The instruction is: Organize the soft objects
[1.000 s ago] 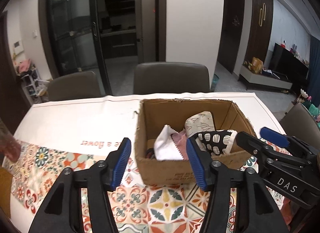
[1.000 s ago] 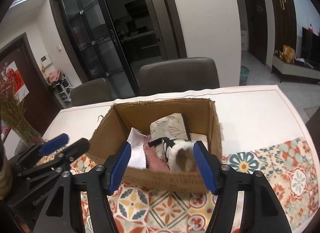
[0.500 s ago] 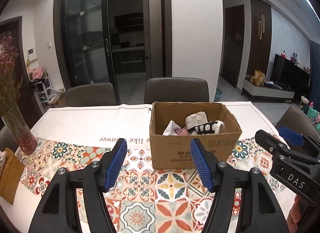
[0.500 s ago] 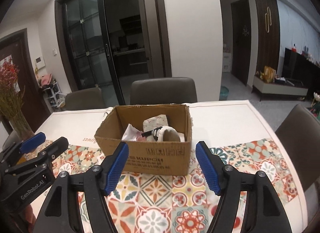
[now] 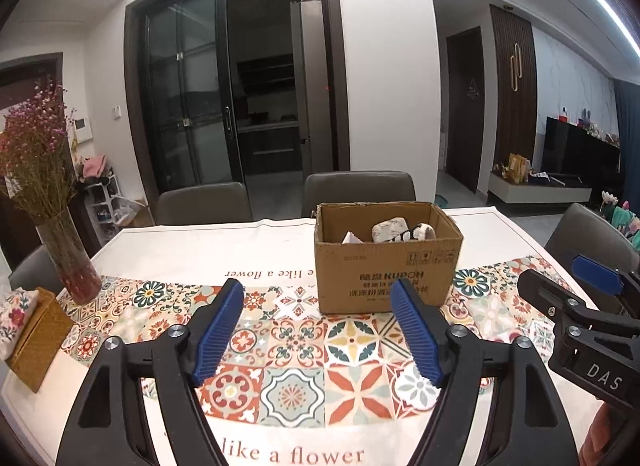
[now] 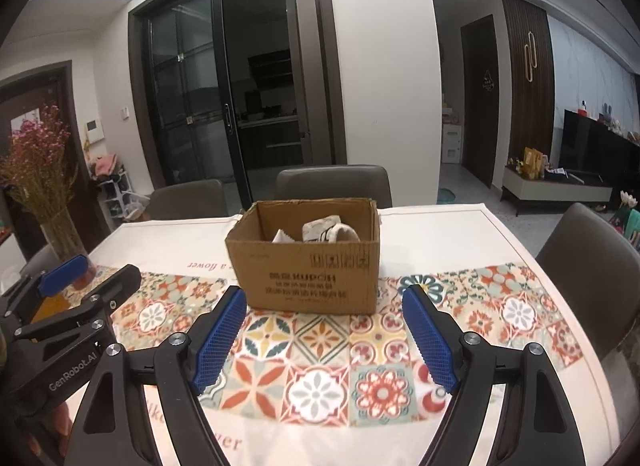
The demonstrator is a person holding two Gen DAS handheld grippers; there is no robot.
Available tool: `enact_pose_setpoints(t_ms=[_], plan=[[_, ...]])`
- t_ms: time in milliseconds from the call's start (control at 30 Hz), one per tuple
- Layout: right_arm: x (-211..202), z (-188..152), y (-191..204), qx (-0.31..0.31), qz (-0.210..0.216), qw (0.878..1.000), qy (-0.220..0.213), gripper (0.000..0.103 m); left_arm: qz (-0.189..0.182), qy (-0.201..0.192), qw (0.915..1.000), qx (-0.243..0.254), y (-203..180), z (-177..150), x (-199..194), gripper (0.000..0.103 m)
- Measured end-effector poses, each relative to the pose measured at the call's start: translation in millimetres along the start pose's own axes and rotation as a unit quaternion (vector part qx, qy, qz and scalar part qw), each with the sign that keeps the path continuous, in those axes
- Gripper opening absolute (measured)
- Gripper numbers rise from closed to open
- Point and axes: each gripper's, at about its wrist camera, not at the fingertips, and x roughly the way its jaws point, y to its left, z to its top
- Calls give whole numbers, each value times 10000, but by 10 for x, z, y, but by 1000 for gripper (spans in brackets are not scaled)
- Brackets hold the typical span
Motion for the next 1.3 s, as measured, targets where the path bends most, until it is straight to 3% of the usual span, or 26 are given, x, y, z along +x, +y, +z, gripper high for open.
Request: enact_pose_setpoints(t_ms=[367, 533, 833, 1300], plan=[[-502, -478, -57, 140, -154, 9996, -184, 81, -1, -139, 9998, -129, -38, -432, -518, 93], [-683, -665, -69, 270, -109, 9994, -179, 81, 225, -296, 9993, 50, -50, -591, -720, 99], [-876, -891, -11, 236, -96, 9995, -189, 81, 215, -340, 9992, -15, -30, -746, -925, 100], [-1006, -940, -78, 353, -179, 9990, -224, 81, 135, -382, 9992, -21, -82, -777, -1001, 103]])
